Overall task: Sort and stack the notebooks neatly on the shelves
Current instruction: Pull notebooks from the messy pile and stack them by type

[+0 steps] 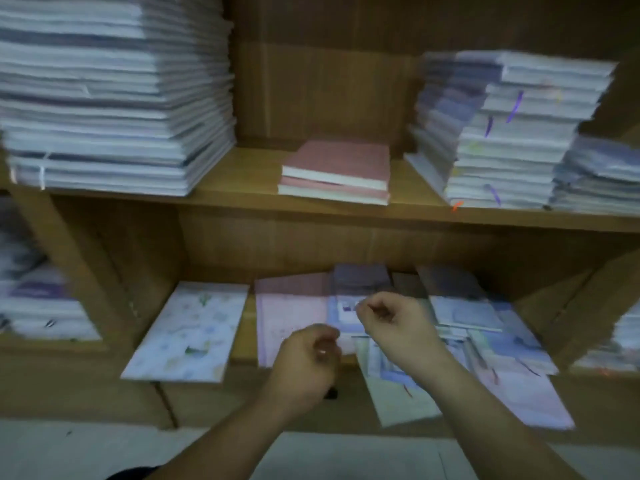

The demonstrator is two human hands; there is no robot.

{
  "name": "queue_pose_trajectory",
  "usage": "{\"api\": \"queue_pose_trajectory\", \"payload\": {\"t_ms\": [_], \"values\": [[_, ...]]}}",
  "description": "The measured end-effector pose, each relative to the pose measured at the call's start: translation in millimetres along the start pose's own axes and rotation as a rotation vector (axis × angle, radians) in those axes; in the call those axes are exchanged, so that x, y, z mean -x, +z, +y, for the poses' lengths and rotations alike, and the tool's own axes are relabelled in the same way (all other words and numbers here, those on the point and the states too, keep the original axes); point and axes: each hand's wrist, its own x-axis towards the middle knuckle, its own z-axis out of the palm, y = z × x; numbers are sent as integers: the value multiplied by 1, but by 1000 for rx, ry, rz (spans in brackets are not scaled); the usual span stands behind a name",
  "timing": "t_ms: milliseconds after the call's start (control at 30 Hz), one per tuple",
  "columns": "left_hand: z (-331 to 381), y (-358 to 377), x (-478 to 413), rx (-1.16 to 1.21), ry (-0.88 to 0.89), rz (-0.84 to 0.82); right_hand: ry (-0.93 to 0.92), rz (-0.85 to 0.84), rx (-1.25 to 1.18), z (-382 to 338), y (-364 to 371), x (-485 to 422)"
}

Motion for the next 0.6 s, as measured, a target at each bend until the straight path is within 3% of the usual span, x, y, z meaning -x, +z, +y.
{"api": "queue_pose_trajectory", "payload": {"t_ms": [67,167,267,333,433,500,600], "values": [[-39,-6,1,-64,-139,-46,85,-88,8,16,42,-7],[-80,-27,-24,-88,-296,73,211,-228,66,39,89,-25],[-117,-41,-49,-122,-407,215,269,-257,154,65,116,-37],[-133,-35,-53,-99,-456,213,210,-228,283,80,124,-42],[-141,-25,-57,74,-503,219,111,-232,398,92,132,-51],[-140,-24,-67,306,-546,263,106,-282,514,89,136,-55],[-133,-20,-79,501,-520,189,152,-317,556,89,137,-57]]}}
